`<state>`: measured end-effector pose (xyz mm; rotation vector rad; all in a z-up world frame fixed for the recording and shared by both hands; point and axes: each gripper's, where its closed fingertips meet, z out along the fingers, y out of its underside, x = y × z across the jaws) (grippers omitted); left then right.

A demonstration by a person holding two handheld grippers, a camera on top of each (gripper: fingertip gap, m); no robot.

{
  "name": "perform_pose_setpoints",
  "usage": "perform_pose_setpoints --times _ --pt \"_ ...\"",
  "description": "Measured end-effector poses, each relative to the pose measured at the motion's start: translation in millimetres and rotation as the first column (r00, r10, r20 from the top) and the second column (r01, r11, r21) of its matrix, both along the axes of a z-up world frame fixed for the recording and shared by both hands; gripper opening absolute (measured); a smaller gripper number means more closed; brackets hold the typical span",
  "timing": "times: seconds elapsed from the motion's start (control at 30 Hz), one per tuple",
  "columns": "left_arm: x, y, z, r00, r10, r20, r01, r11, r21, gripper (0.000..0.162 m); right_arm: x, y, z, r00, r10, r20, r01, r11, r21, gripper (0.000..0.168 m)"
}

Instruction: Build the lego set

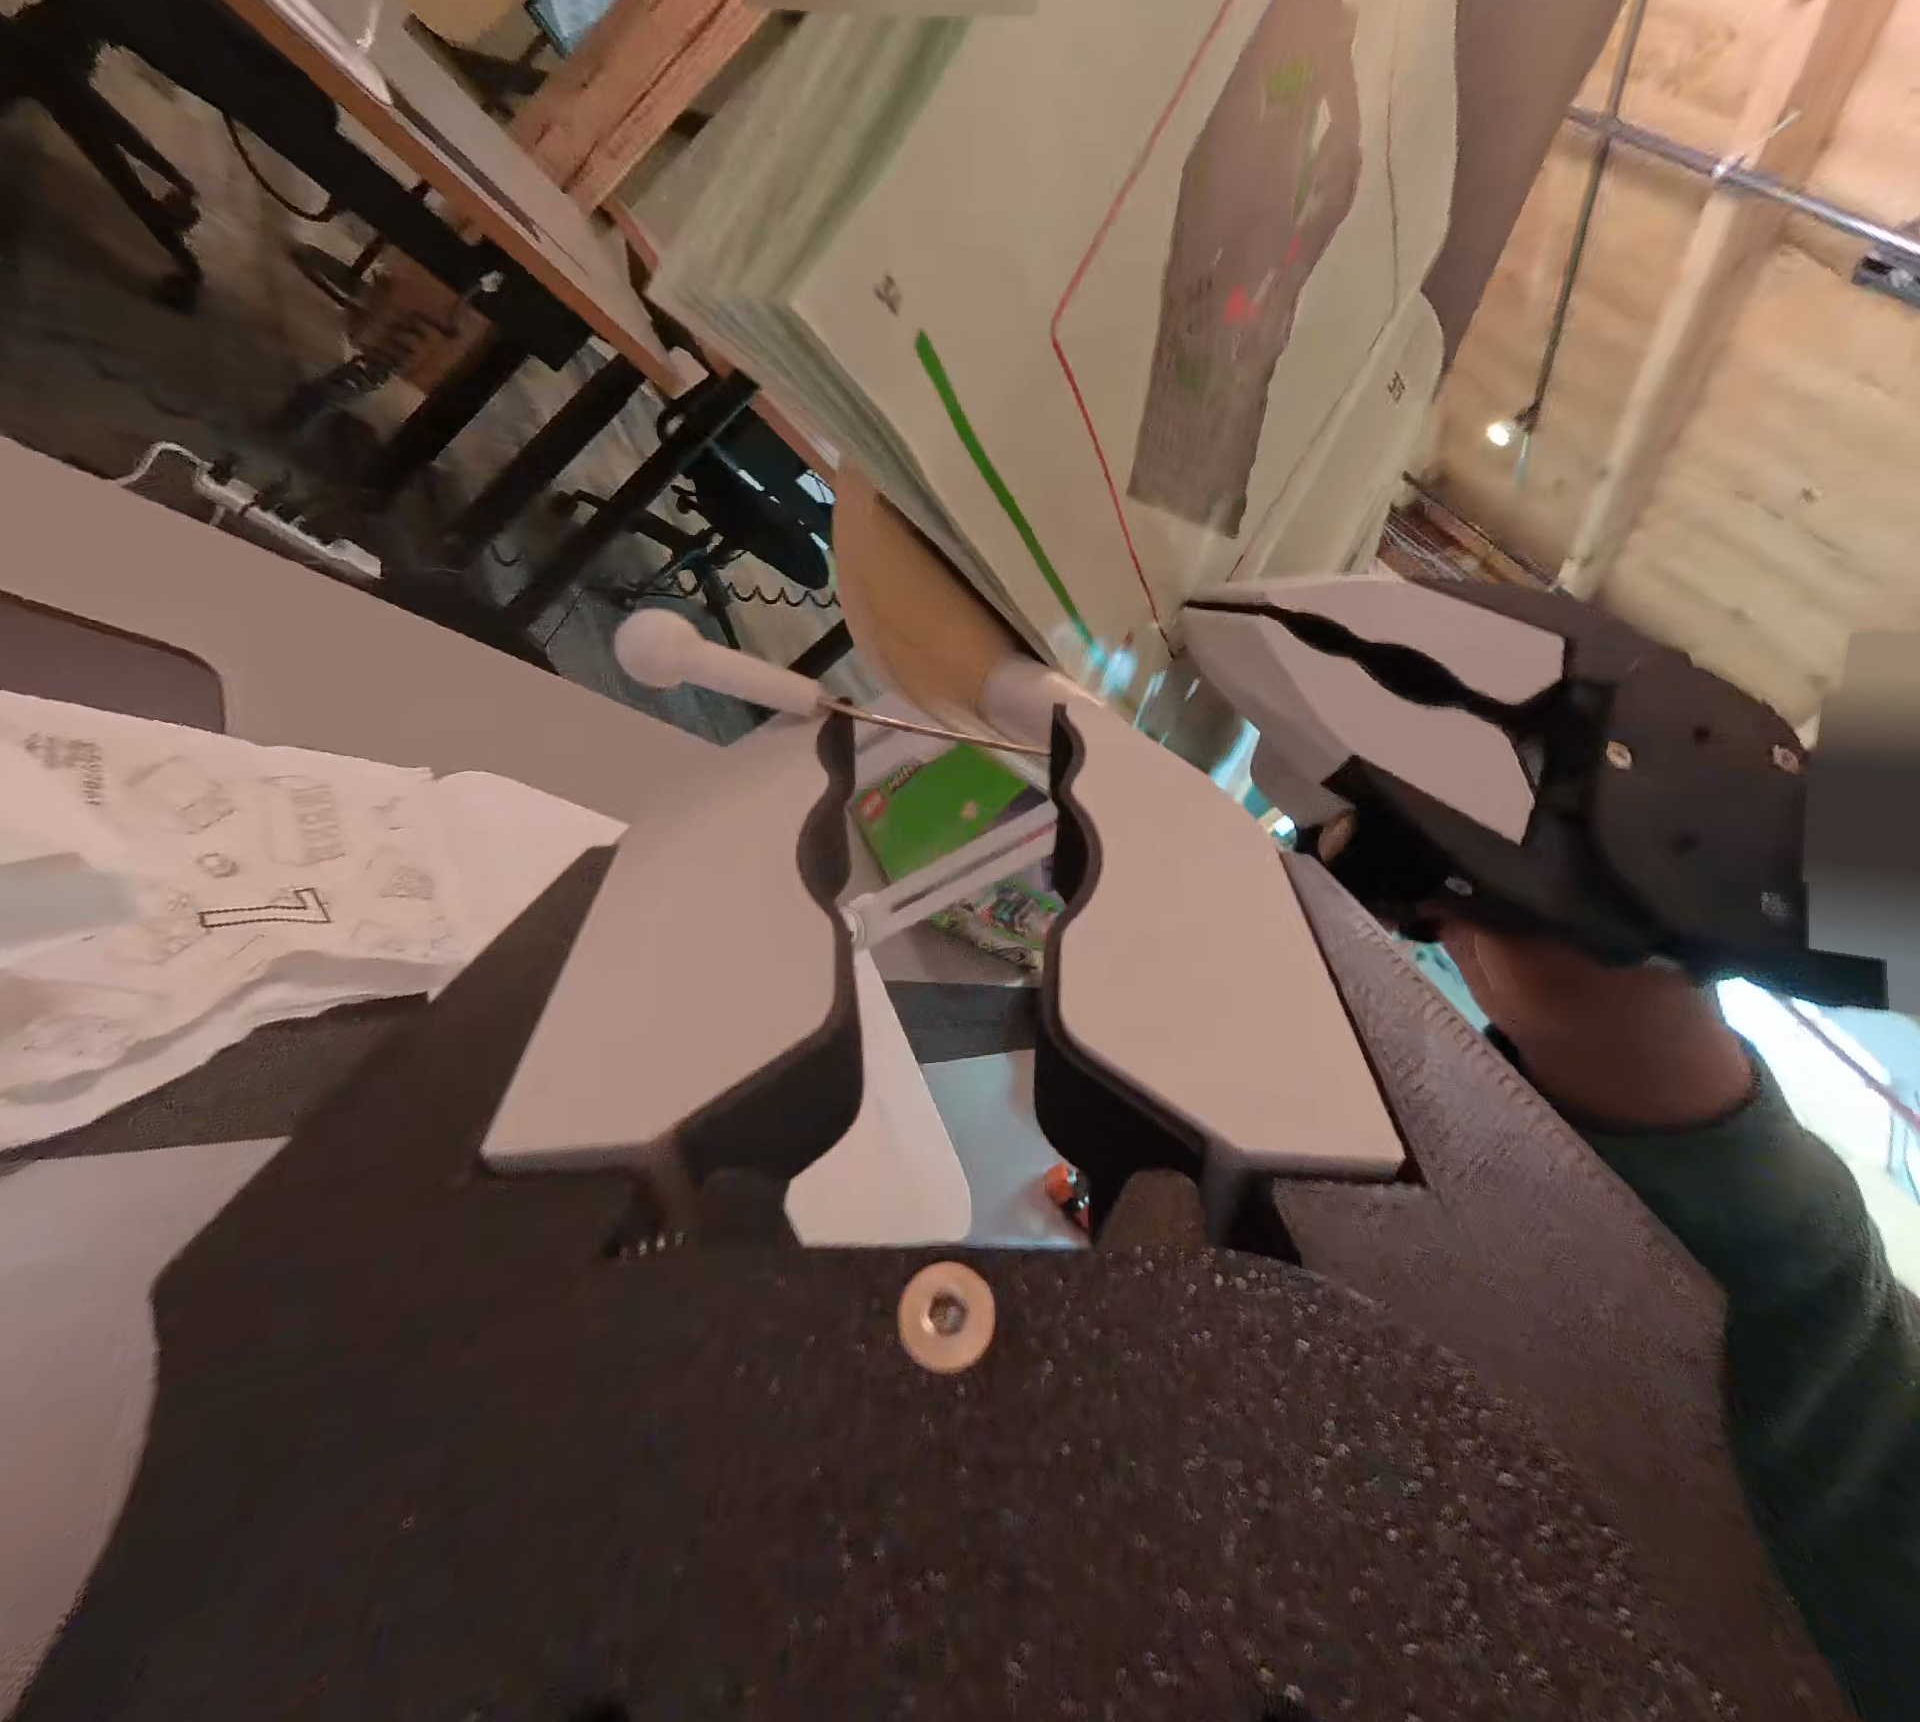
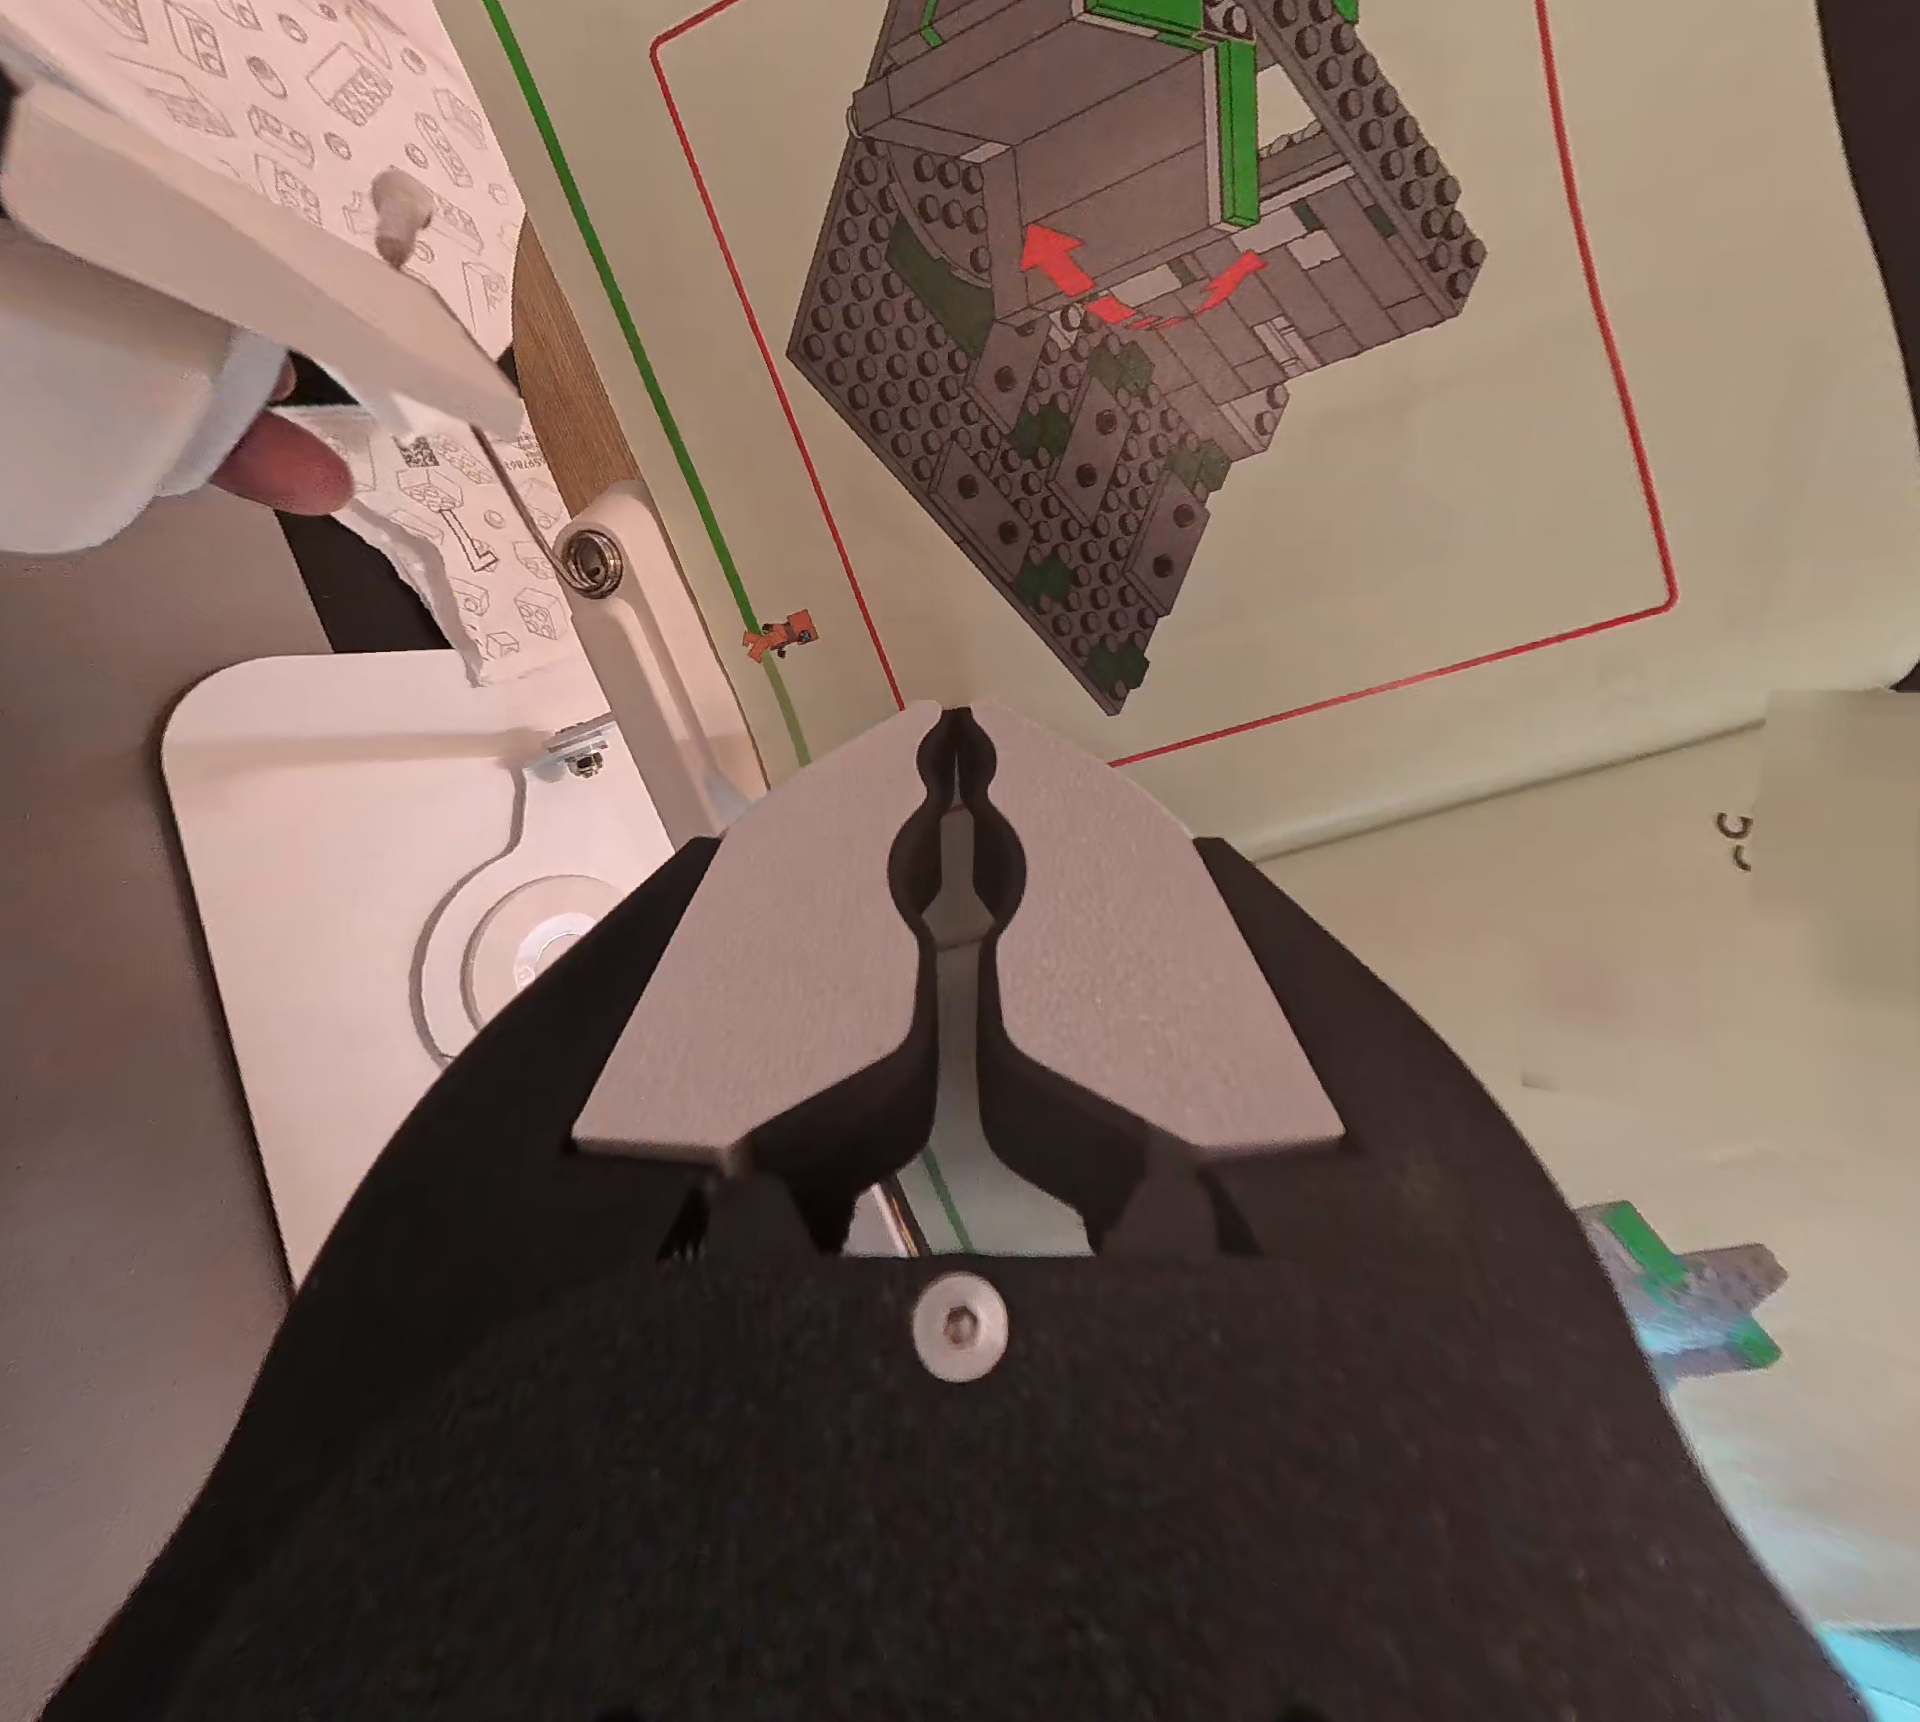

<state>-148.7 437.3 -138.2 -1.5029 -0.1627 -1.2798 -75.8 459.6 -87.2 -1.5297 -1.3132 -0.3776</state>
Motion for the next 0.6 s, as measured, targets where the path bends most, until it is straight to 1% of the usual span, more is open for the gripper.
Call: perform_pose_setpoints --times 0.07,0.1,0.3,0.37,0.43,0.6 --pt "-5 5 0 0.999 0.035 0.007 -0.035 0.999 -0.029 0.021 0 0 0 1.000 -0.002 -0.011 0.002 1.000 0.000 0.000" --pt "-7 5 3 0.999 0.051 0.018 -0.050 0.998 -0.028 0.018 0 1 0 1.000 -0.005 -0.016 0.005 1.000 0.000 0.000" --pt "-9 6 4 0.987 0.147 -0.057 -0.152 0.984 -0.088 0.016 -2 3 0 0.999 -0.029 -0.045 0.028 0.999 -0.024 0.000" --pt "-10 2 14 0.982 0.179 -0.065 -0.183 0.981 -0.064 0.010 -3 3 -1 0.999 -0.034 -0.029 0.033 0.999 -0.022 0.000" --pt "-9 0 22 0.973 0.204 -0.112 -0.211 0.975 -0.061 0.007 -4 2 0 0.999 -0.044 -0.010 0.044 0.999 -0.011 0.000" --pt "-8 -4 26 0.955 0.248 -0.164 -0.260 0.964 -0.054 0.005 -5 2 -1 0.997 -0.075 -0.027 0.075 0.997 -0.031 0.000"
